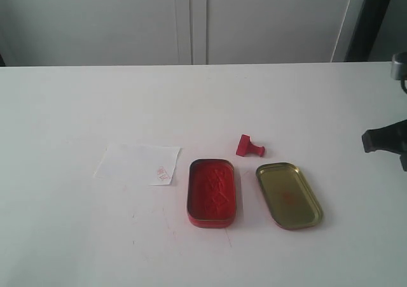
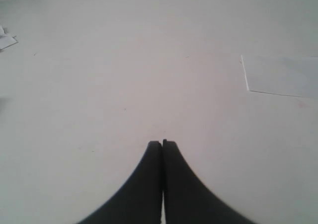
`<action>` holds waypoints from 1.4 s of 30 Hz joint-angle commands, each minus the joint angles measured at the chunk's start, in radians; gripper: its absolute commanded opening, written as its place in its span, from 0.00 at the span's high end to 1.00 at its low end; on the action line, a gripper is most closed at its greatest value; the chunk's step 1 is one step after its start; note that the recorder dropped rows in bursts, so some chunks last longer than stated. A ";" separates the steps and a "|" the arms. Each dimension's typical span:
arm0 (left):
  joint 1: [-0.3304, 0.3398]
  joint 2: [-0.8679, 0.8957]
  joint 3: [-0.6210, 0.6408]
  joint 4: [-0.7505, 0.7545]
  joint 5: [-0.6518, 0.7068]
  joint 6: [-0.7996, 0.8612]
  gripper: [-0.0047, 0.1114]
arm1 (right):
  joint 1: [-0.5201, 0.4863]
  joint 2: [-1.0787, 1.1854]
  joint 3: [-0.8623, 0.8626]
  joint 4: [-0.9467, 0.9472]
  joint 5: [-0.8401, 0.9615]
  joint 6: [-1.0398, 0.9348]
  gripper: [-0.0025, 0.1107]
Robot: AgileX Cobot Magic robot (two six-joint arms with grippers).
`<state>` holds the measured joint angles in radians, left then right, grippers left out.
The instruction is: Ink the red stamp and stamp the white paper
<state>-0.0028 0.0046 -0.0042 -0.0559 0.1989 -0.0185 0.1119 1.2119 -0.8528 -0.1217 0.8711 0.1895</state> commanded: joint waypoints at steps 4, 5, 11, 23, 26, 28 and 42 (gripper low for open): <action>0.001 -0.005 0.004 -0.004 -0.004 0.000 0.96 | -0.004 -0.186 0.084 0.013 -0.115 -0.102 0.98; 0.001 -0.005 0.004 -0.004 -0.004 0.000 0.96 | -0.004 -0.213 0.092 0.025 -0.130 -0.126 0.98; 0.001 -0.005 0.004 -0.004 -0.004 0.000 0.96 | -0.004 -0.367 0.140 0.128 -0.224 -0.267 0.98; 0.001 -0.005 0.004 -0.004 -0.004 0.000 0.96 | -0.004 -0.741 0.247 0.122 -0.357 -0.284 0.98; 0.001 -0.005 0.004 -0.004 -0.004 0.000 0.96 | -0.004 -0.771 0.247 0.122 -0.357 -0.284 0.98; 0.001 -0.005 0.004 -0.004 -0.004 0.000 0.96 | -0.004 -0.771 0.247 0.122 -0.357 -0.284 0.98; 0.001 -0.005 0.004 -0.004 -0.004 0.000 0.96 | -0.004 -0.776 0.257 0.122 -0.359 -0.284 0.98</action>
<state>-0.0028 0.0046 -0.0042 -0.0559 0.1989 -0.0185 0.1119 0.4452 -0.6069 0.0000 0.5243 -0.0896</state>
